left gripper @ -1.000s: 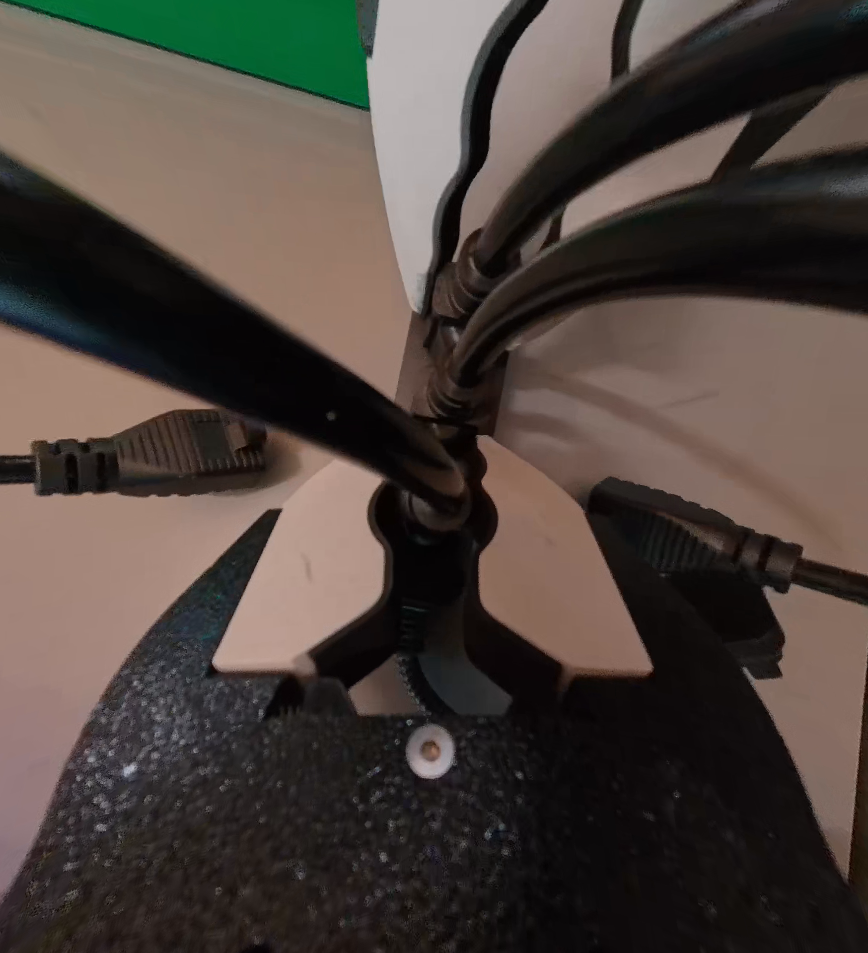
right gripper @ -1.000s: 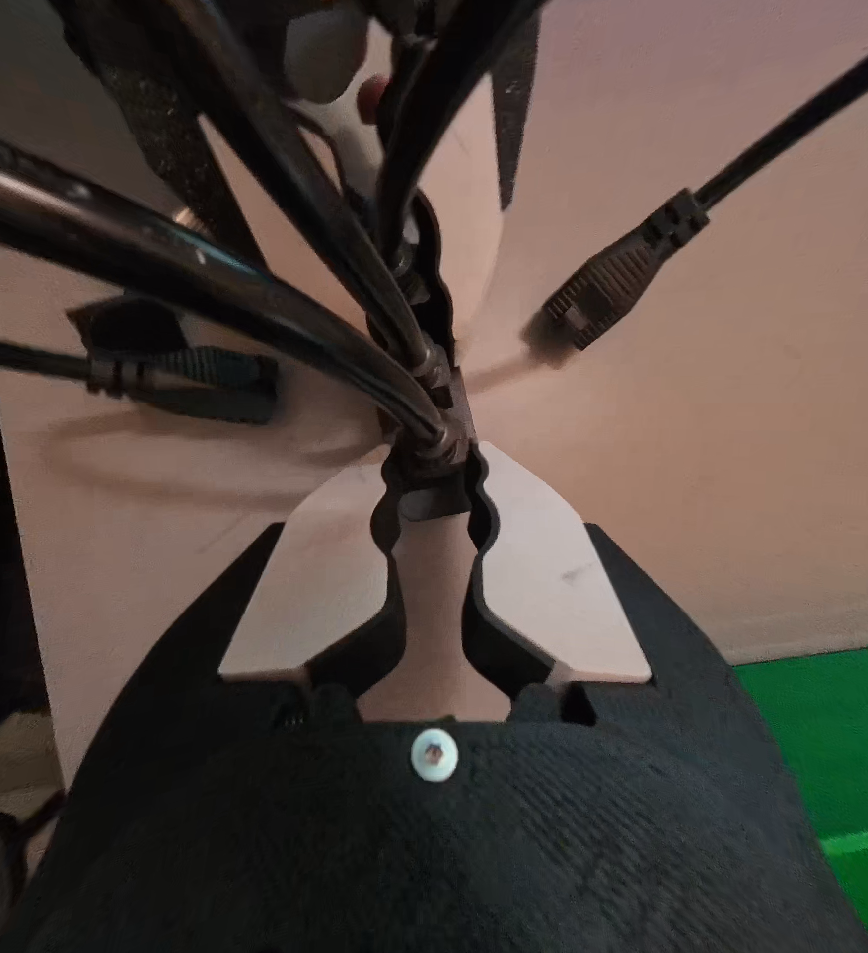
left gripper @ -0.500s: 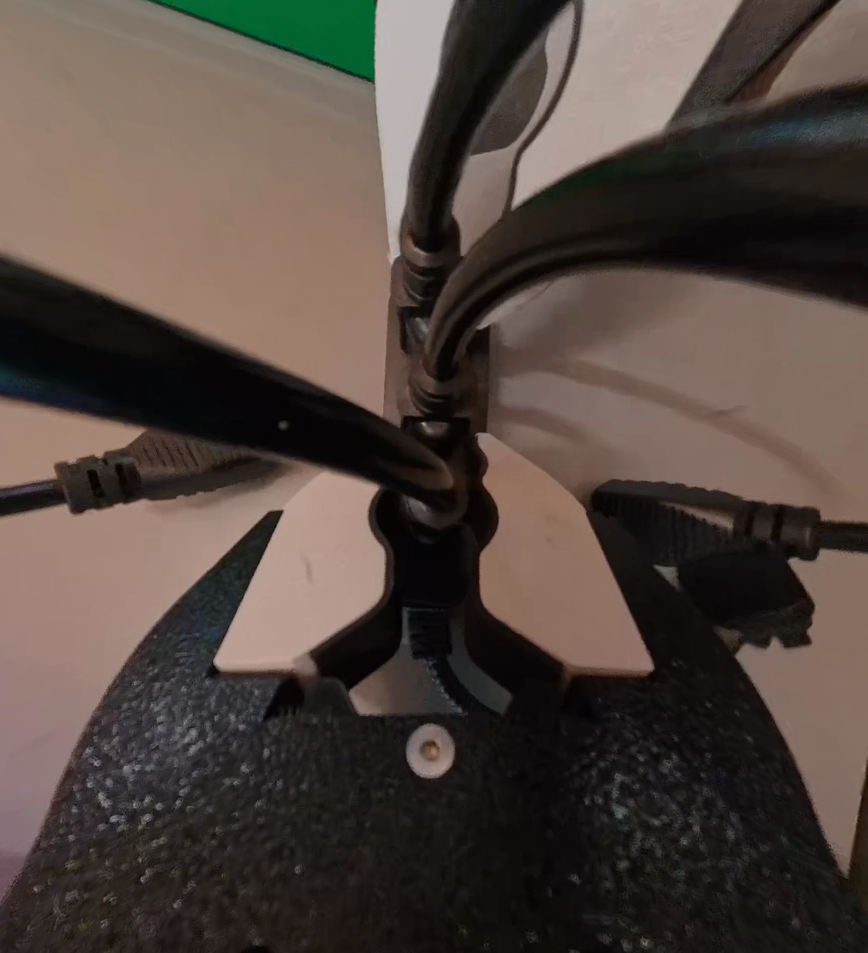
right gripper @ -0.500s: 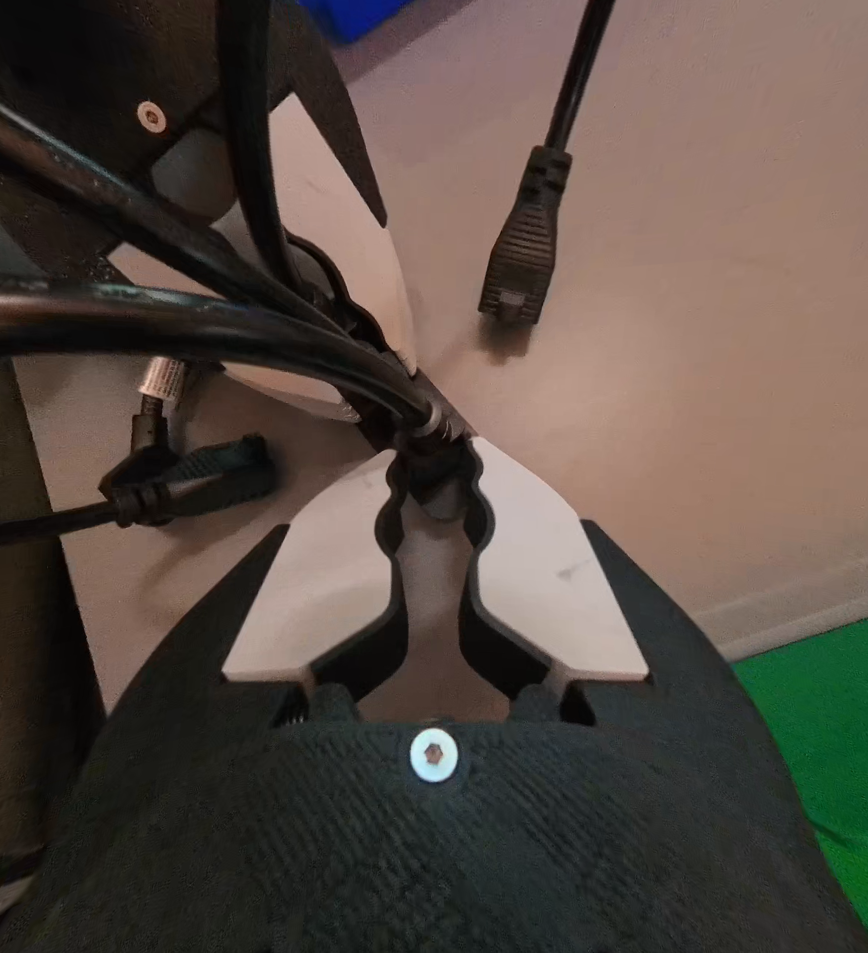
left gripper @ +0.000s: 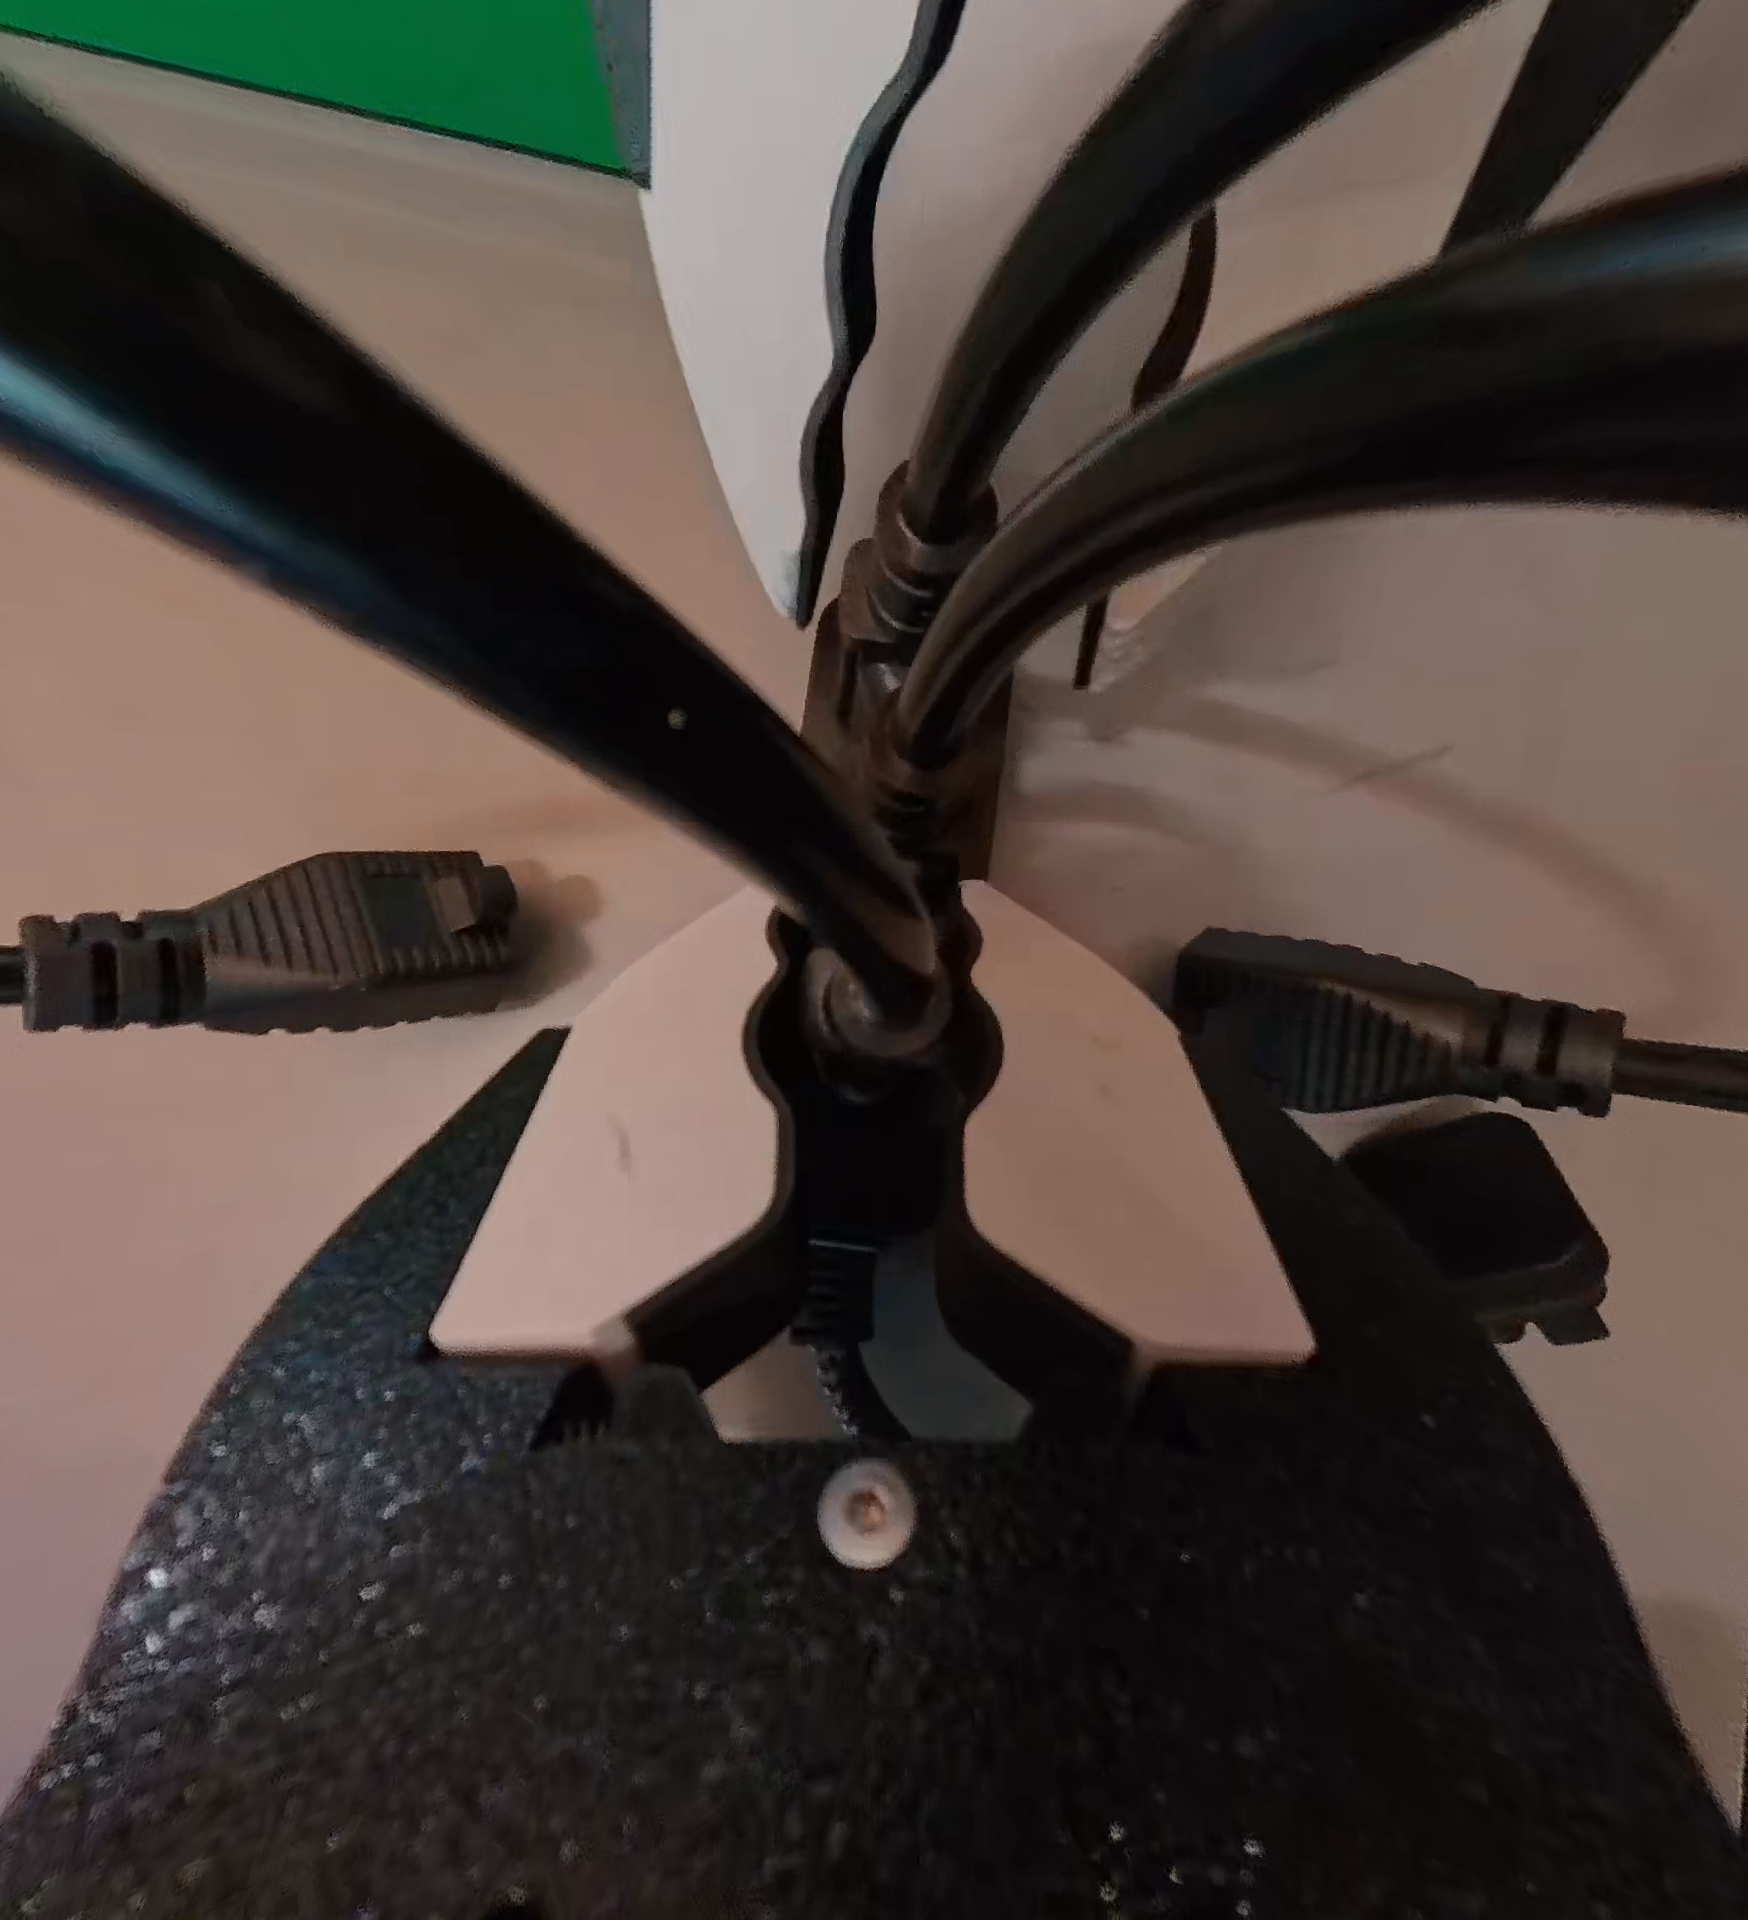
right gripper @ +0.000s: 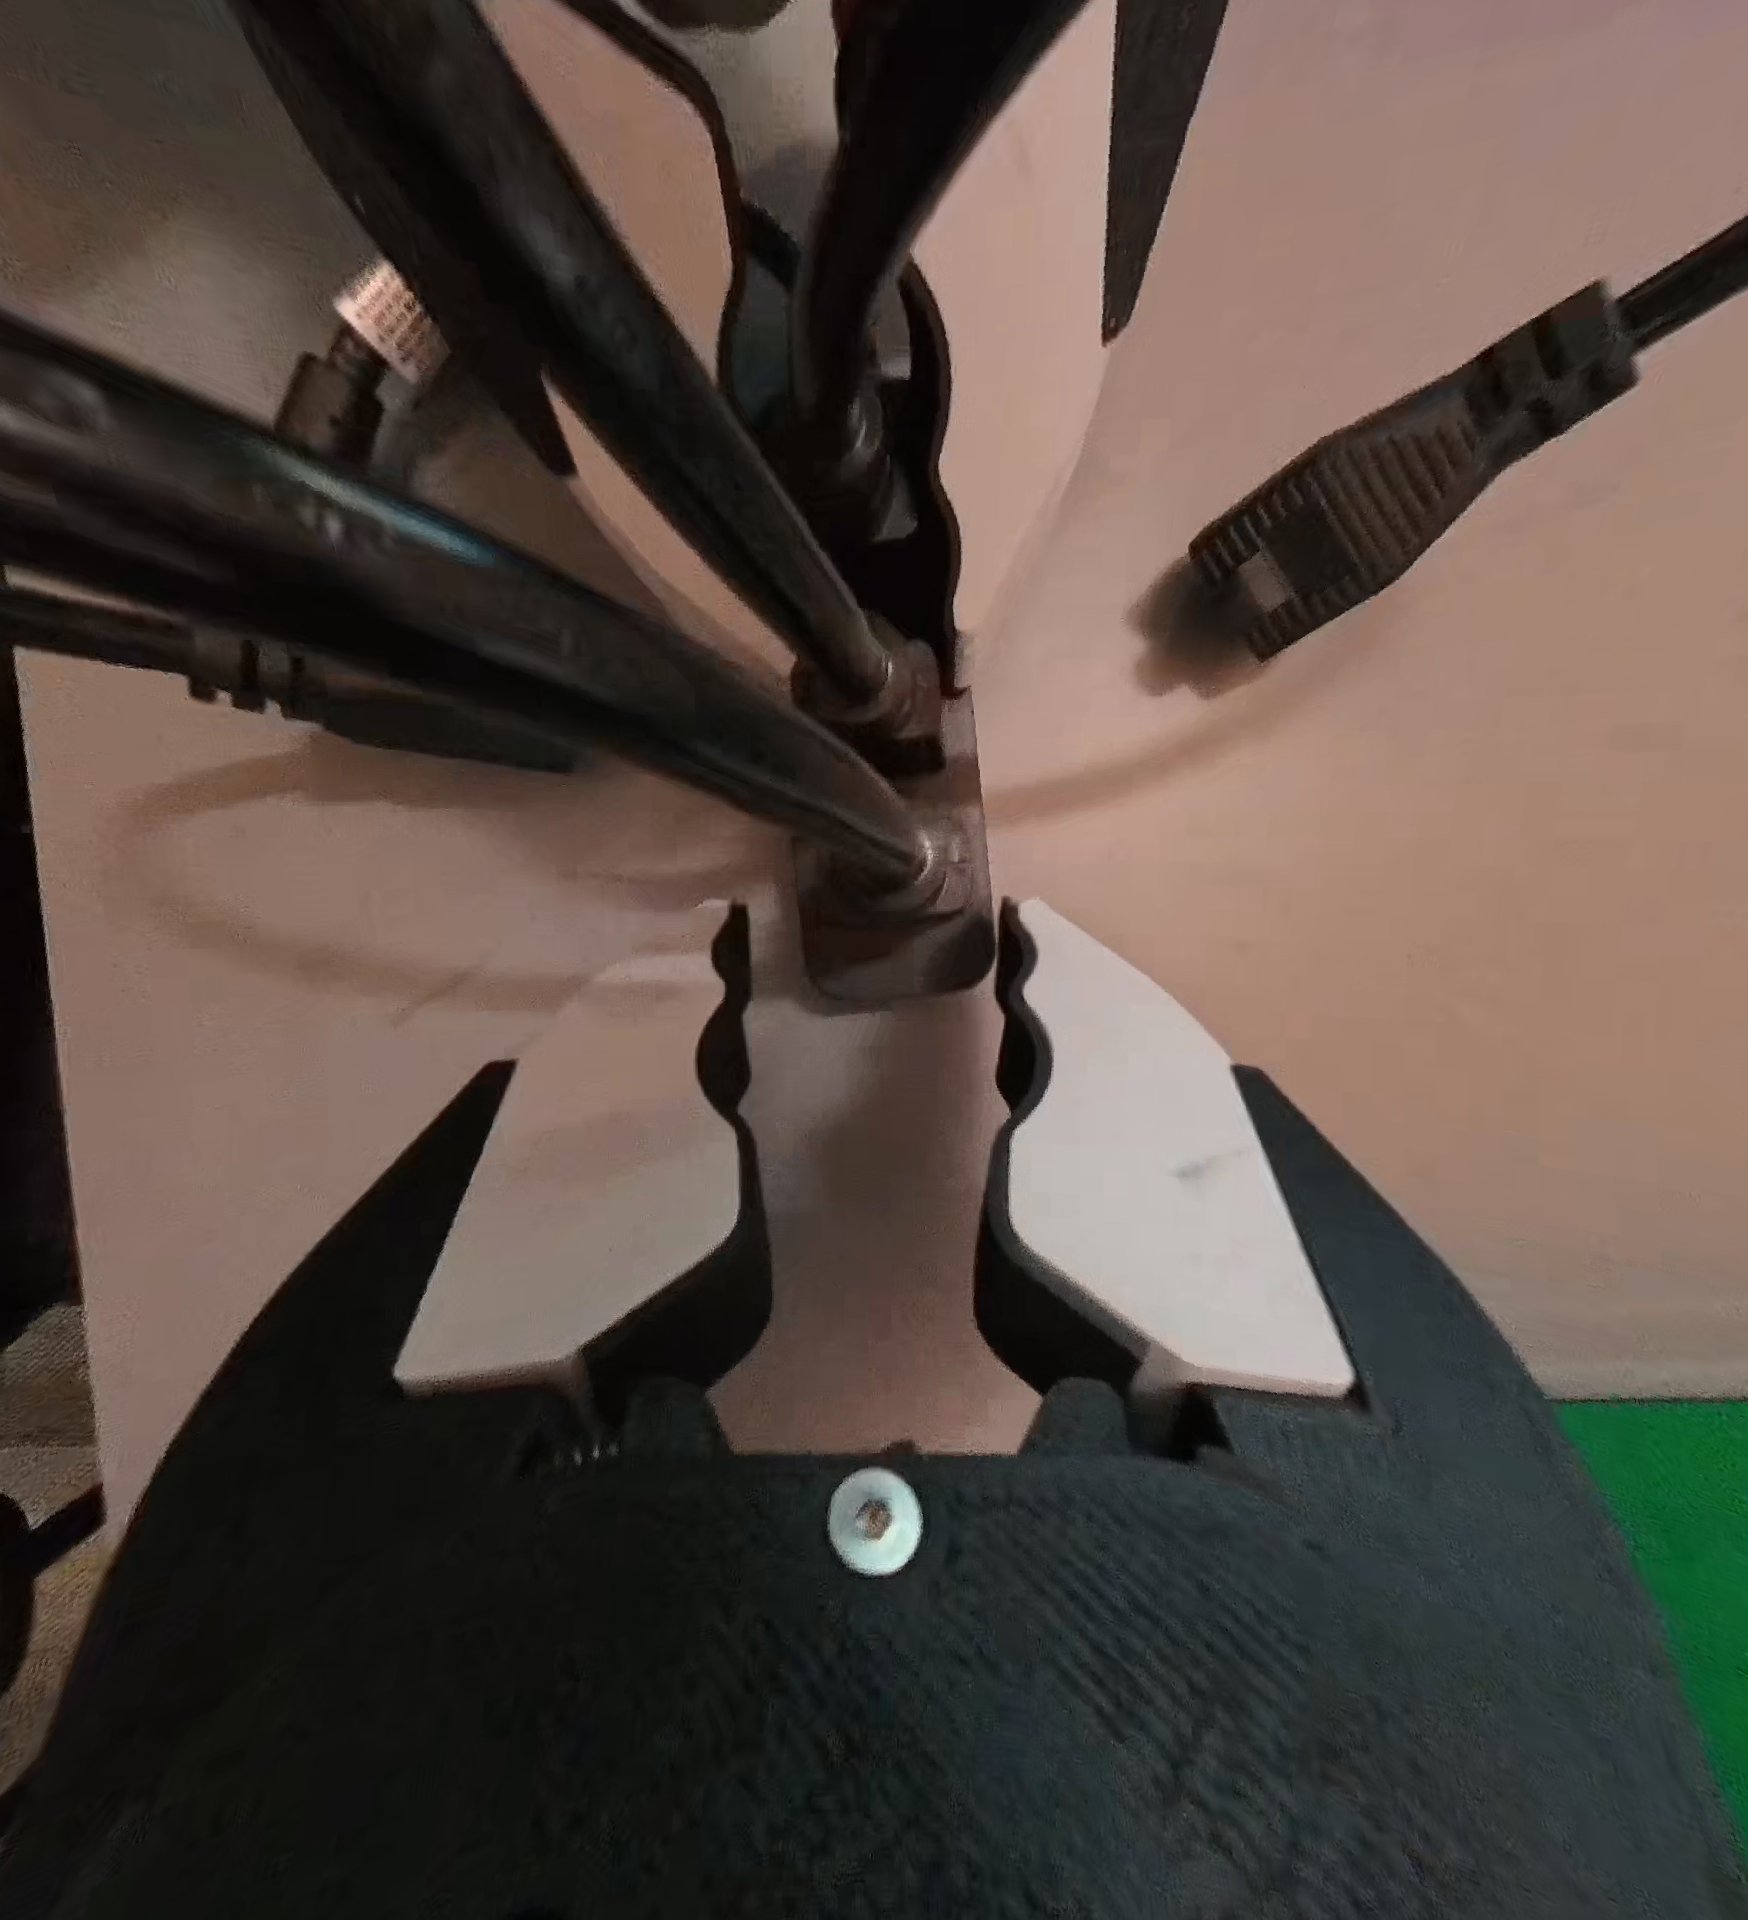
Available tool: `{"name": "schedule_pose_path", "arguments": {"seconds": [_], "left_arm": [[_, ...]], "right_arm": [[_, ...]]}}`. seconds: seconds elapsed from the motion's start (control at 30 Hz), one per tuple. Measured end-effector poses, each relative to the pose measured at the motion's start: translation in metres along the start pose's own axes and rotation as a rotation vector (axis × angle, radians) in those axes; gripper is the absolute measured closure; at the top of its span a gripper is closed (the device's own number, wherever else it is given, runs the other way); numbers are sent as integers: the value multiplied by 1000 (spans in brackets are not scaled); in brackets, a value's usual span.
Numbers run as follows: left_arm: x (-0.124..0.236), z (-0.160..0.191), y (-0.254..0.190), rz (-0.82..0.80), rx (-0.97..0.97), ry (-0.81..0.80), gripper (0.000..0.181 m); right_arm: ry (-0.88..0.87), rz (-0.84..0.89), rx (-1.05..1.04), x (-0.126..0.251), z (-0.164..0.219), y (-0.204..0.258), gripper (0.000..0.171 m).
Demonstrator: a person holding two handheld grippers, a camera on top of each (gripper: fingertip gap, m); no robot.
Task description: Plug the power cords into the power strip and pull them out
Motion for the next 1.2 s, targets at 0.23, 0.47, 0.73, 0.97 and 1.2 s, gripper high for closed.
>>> {"name": "schedule_pose_path", "arguments": {"seconds": [0.23, 0.47, 0.73, 0.97, 1.2], "left_arm": [[0, 0, -1, -10, -6, -11, 156], [1, 0, -6, -38, -11, -10, 155], [-1, -1, -3, -17, 0, 4, 155], [3, 0, -2, -13, 11, -34, 155], [1, -1, -2, 8, 23, -40, 155]], "right_arm": [[53, -15, 41, -13, -7, -2, 145], [70, 166, 288, -13, -7, 19, 143], [-99, 121, -62, -9, 2, 9, 145], [-103, 113, -37, -5, -4, 7, 145], [-51, 104, 11, -1, -5, 8, 145]]}}
Point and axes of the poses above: each gripper's, where its closed fingertips meet, x back along the fingers, z out of its underside, y = z × x across the jaws, the point moved 8 cm from there along x, back along the fingers, and after that the axes turned 8 degrees about -y, right-handed, at the moved point
